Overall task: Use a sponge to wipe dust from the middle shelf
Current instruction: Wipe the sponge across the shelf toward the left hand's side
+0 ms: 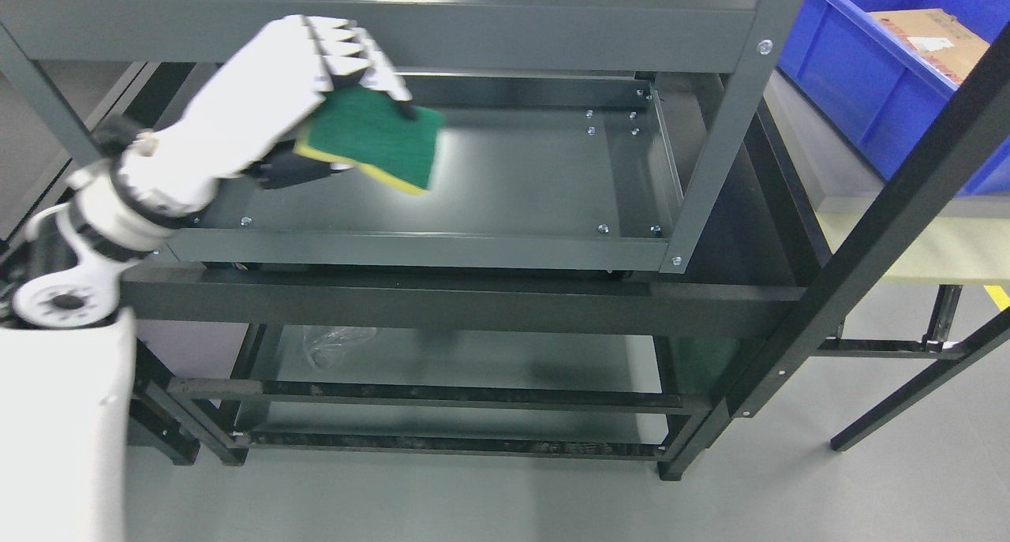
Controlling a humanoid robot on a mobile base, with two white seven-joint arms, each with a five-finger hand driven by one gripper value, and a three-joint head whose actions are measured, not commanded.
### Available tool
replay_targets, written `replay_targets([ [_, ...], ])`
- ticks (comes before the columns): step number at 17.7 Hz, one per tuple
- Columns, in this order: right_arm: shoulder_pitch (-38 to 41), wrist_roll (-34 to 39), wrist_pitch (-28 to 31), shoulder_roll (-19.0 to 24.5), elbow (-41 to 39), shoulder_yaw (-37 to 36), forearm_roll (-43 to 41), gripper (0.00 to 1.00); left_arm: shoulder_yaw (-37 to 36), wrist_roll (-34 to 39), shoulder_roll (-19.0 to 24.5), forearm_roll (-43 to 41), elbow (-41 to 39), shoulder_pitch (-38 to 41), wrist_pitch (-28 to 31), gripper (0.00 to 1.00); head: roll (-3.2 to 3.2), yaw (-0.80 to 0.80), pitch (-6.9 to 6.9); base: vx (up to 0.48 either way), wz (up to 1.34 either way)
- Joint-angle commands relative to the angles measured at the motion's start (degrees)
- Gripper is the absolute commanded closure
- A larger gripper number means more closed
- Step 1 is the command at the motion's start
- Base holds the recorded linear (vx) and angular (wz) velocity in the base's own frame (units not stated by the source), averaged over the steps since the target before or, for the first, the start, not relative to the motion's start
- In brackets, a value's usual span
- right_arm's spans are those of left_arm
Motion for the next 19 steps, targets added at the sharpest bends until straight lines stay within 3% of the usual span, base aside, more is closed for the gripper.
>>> replay_targets([
  [1,0.0,0.0,0.0,-1.0,-1.0,0.0,0.0,0.0,23.4,0.0,18.3,11.8,0.5,9.6,0.1,1.0,0.0,0.0,0.0,0.0,0.0],
  [6,0.0,0.0,0.0,-1.0,-1.0,0.0,0.0,0.0,35.7,0.0,24.8,17.2,9.5,17.0,0.1,0.99,0.0,0.0,0.0,0.0,0.0],
  [8,0.0,0.0,0.0,-1.0,-1.0,0.1,0.0,0.0,37.5,0.0,26.4,17.2,13.4,17.0,0.1,0.99,0.0,0.0,0.0,0.0,0.0],
  [12,0.0,0.0,0.0,-1.0,-1.0,0.1,0.0,0.0,36.2,0.0,26.1,17.2,13.2,17.2,0.1,0.99,0.0,0.0,0.0,0.0,0.0],
  [15,0.0,0.0,0.0,-1.0,-1.0,0.0,0.0,0.0,25.1,0.5,23.4,17.2,11.9,16.2,0.1,0.99,0.0,0.0,0.0,0.0,0.0],
  [17,0.0,0.0,0.0,-1.0,-1.0,0.1,0.0,0.0,14.0,0.4,19.0,16.9,8.1,11.8,0.1,1.0,0.0,0.0,0.0,0.0,0.0],
  [19,0.0,0.0,0.0,-1.0,-1.0,0.0,0.0,0.0,7.3,0.0,14.1,14.6,4.3,7.5,0.1,1.0,0.0,0.0,0.0,0.0,0.0],
])
